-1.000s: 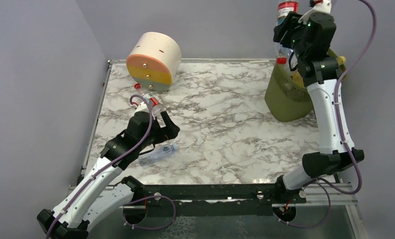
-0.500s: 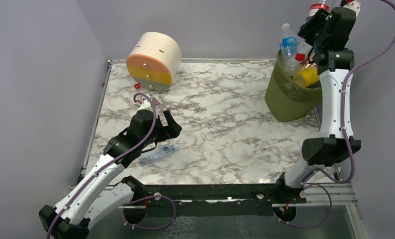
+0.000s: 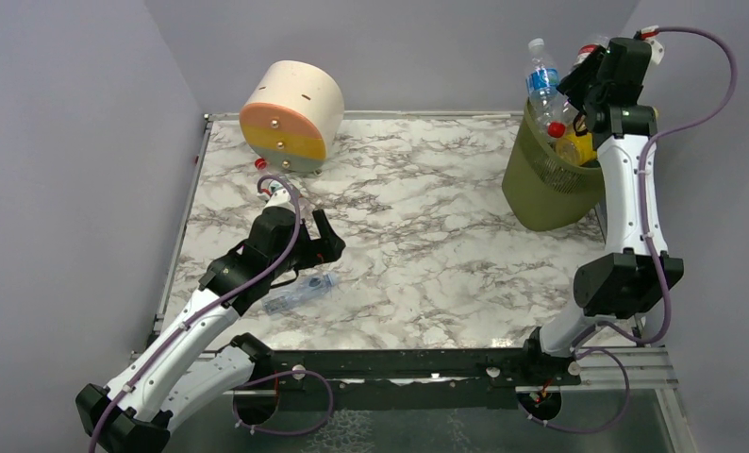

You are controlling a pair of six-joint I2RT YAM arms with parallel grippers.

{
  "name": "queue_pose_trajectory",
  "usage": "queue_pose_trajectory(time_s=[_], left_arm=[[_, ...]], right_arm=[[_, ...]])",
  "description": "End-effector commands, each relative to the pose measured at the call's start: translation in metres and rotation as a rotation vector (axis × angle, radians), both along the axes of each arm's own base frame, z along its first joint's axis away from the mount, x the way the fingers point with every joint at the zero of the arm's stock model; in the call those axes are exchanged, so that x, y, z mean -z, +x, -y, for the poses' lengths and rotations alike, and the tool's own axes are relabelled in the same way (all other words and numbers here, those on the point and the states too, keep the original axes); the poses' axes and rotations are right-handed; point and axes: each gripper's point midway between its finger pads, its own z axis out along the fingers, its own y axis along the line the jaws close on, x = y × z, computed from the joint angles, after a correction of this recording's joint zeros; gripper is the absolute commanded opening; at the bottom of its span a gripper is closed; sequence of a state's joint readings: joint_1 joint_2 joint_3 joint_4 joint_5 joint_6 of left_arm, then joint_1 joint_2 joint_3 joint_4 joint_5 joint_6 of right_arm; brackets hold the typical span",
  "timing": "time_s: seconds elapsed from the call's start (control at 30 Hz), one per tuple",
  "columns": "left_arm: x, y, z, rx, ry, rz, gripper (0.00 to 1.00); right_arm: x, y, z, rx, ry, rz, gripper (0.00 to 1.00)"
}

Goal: Put the plastic bottles in the bin
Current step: Place the plastic bottle in the trash bin.

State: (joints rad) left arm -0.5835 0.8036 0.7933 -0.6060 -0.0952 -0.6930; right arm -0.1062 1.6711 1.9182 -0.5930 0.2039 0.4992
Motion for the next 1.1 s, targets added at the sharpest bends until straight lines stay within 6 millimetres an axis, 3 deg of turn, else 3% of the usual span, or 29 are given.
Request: queue_pose_trajectory(time_s=[0.0,0.73,1.07], left_arm=[[-0.007,0.002,0.004,0.023,-0.015,0.024,0.99],[-0.012,-0.001,0.005,0.035,-0.026,0.031,0.99],[-0.016,-0.005,0.003,0.035,-0.035,0.034,0.99]], right_arm=[[-0.027,-0.019,0.009,0.072,0.011,0.085,0.53],[-0.045,-0.032,0.009,0.068,0.01,0.117,0.8],[-0.06,-0.044,0.008,0.066,0.002,0.146,0.81]])
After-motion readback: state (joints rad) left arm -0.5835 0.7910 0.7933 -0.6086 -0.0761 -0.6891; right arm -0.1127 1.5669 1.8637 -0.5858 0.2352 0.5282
